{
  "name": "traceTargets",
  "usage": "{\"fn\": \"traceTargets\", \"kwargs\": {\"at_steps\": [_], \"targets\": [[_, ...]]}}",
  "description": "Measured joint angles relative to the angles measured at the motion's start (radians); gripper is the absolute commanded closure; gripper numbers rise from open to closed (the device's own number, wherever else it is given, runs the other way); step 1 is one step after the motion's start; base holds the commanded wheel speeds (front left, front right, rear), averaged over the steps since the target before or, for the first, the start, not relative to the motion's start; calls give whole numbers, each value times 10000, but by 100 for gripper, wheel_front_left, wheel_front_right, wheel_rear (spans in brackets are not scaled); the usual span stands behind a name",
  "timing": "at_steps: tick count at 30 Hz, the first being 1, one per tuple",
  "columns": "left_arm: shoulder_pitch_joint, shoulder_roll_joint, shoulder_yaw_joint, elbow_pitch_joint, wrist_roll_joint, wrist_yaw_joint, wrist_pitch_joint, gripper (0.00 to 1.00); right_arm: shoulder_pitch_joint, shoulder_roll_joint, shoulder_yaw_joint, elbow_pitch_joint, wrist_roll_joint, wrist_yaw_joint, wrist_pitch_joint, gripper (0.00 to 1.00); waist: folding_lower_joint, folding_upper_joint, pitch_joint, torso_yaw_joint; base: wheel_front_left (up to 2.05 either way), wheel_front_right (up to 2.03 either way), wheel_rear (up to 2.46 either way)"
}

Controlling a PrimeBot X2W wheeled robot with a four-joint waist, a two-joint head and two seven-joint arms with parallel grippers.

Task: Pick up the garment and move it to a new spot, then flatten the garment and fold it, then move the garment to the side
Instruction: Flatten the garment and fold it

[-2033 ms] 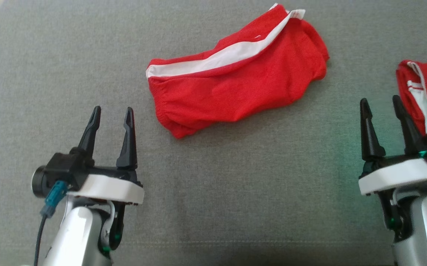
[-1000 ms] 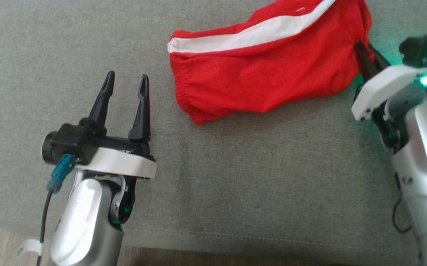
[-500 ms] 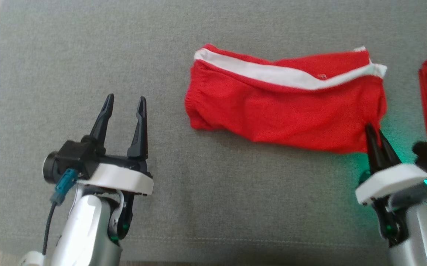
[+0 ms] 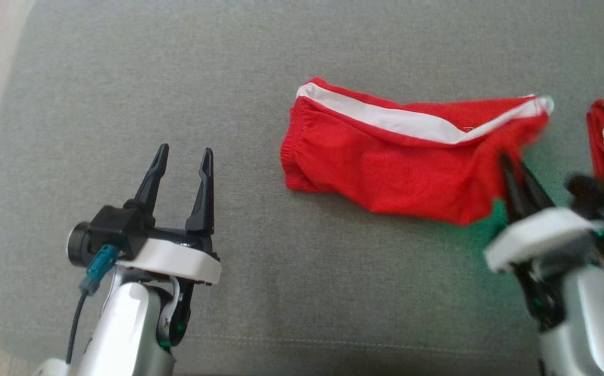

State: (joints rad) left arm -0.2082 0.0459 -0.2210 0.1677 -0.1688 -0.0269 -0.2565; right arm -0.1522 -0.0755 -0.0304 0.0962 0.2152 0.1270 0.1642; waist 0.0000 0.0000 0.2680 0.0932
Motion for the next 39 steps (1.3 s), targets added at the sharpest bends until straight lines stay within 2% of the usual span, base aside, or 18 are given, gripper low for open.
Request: {"fn": "traceTargets", "kwargs": {"at_steps": [4,7,19,23,24,25,26,30,34,39], "targets": [[12,0,-128,35,-13,2,0,0,-946,2,1377,-389,-54,0,426,100,0,0,-196,174,0,0,0],[36,-4,-240,48,-38,6,0,0,-1575,6,2495,-226,132,0,610,100,0,0,-288,355,0,0,0],[239,-6,-399,163,-234,105,0,0,-2806,40,5440,2978,1756,0,-142,100,0,0,-215,1030,0,0,0],[235,-6,-449,163,-290,174,0,0,-3155,42,5881,3467,2090,0,-353,98,0,0,-152,1031,0,0,0],[235,-6,-449,163,-290,174,0,0,-3155,42,5881,3467,2090,0,-353,58,0,0,-152,1031,0,0,0],[232,-6,-458,163,-290,184,0,0,-3233,33,6004,3620,2153,0,-525,9,0,0,-133,1002,0,0,0],[231,-6,-470,163,-290,186,0,0,-3266,31,6084,3653,2173,0,-675,0,1,0,-140,985,0,0,0],[231,-6,-487,165,-290,198,0,0,-3288,31,6255,3415,2148,0,-1438,0,1,0,-193,925,0,0,0],[233,-6,-456,174,-261,236,0,0,-3245,-58,6115,2587,1787,0,-2426,0,1,0,-301,802,0,0,0],[244,40,-297,165,-132,284,0,0,-2513,-479,4420,1404,1256,0,-3007,0,0,0,-453,556,0,0,0]]}}
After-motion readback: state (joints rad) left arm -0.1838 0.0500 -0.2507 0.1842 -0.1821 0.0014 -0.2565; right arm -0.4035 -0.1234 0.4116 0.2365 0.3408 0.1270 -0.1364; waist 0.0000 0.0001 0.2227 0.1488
